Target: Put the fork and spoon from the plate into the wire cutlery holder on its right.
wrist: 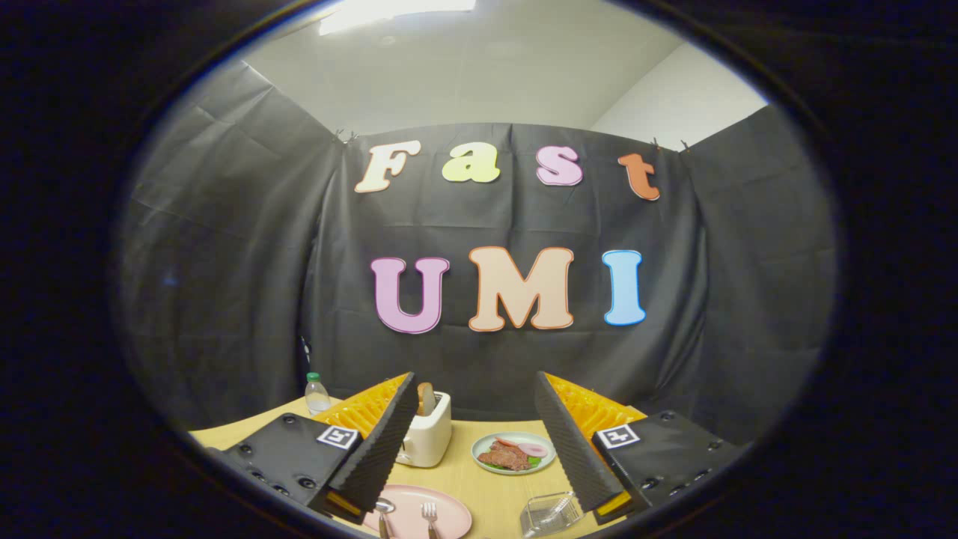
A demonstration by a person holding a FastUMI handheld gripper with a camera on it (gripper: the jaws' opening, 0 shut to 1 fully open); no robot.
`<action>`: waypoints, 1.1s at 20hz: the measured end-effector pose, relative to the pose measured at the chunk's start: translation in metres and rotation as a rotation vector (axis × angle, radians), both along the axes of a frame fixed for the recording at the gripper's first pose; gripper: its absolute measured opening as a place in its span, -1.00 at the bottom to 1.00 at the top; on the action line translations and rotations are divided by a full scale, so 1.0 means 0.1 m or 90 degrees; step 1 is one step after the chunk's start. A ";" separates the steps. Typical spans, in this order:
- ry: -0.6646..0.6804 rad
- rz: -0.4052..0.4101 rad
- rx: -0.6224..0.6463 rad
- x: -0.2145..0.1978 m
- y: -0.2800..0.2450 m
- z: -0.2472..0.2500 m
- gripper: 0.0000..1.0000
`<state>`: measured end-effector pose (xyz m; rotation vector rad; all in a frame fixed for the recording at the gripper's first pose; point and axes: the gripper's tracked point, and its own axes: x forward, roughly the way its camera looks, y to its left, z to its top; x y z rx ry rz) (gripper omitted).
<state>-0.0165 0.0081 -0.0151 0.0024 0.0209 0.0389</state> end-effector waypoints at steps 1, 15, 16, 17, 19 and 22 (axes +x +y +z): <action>0.002 0.001 0.004 -0.01 0.00 -0.02 0.98; 0.118 0.072 0.001 -0.05 0.12 -0.73 0.98; 0.132 0.081 -0.003 -0.06 0.15 -0.83 0.98; 0.152 0.091 -0.010 -0.07 0.19 -0.96 0.98; 0.207 0.118 -0.023 -0.11 0.27 -1.28 0.99; 0.287 0.152 -0.028 -0.21 0.34 -1.68 0.99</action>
